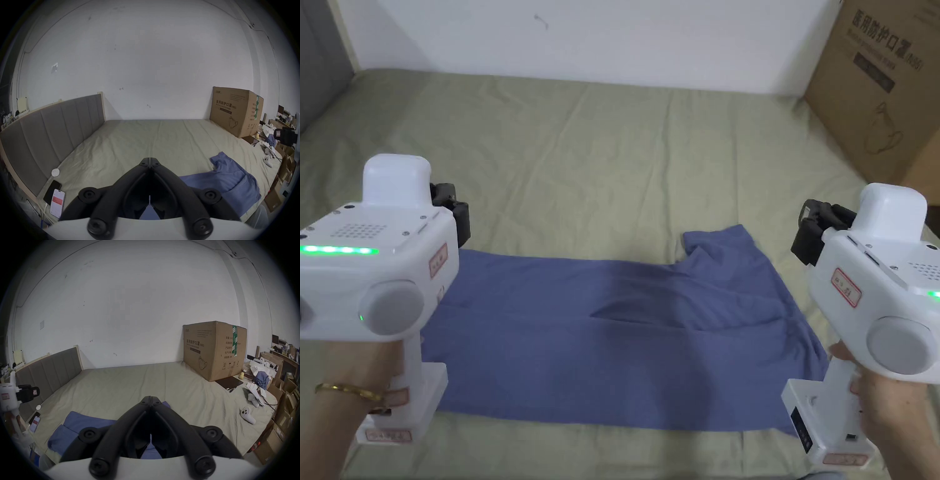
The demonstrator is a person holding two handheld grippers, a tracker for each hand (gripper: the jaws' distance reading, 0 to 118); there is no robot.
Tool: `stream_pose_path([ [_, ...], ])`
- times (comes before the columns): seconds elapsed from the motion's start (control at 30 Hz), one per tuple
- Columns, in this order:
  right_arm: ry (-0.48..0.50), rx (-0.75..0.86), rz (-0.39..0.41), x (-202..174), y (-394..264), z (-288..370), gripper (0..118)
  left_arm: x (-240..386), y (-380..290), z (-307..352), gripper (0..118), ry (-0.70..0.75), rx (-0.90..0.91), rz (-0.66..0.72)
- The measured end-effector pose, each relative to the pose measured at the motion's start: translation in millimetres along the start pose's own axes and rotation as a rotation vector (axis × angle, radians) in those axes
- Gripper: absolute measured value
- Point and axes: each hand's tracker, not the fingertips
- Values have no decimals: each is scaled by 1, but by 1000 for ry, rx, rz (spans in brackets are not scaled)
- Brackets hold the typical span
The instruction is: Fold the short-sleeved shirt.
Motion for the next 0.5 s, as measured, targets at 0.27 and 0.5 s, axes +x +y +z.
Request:
stream_pose_path([
  [0.27,4,-78,37,3,0,-36,0,-41,8,-116,110,0,-337,145],
  [0.5,-18,-197,107,7,-21,-83,0,-65,-28,-235,110,89,-681,112],
])
